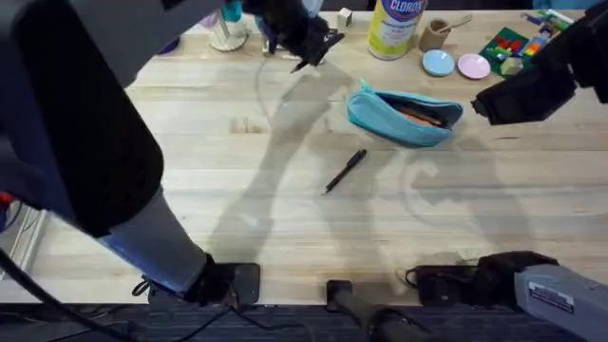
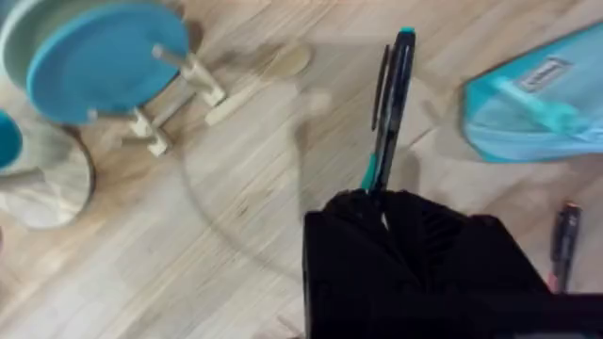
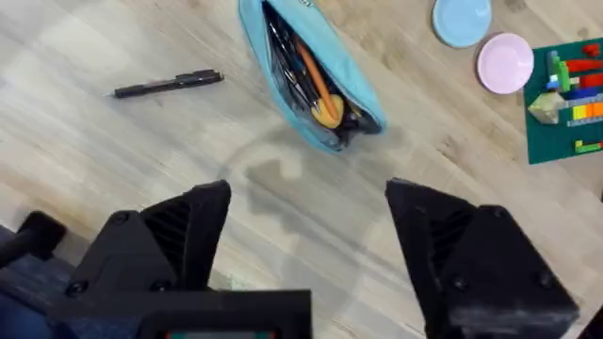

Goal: Unzip the bag, pick up the pens from the table one at a time and place them inside, then zip the bag closed.

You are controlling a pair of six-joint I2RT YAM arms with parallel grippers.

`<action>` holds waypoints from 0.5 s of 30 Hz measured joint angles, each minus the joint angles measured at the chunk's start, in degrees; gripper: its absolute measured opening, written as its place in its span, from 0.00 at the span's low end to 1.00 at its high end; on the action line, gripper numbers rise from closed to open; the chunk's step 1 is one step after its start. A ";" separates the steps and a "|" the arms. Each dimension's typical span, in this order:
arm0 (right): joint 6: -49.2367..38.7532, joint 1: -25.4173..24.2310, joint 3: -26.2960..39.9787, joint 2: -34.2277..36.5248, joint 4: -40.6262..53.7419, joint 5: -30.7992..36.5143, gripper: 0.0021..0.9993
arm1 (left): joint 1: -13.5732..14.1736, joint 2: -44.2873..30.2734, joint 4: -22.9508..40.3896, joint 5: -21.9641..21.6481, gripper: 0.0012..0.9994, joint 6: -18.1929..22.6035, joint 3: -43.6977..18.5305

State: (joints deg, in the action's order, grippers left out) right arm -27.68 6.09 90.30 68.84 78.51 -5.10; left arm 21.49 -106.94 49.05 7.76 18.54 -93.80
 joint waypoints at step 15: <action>0.70 0.00 0.00 0.00 0.01 0.34 1.00 | 6.12 -0.01 3.03 13.37 0.04 16.58 -8.78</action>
State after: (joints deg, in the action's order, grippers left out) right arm -26.98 6.09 90.30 68.84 78.52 -4.77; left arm 27.62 -106.96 52.09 21.14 35.12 -102.59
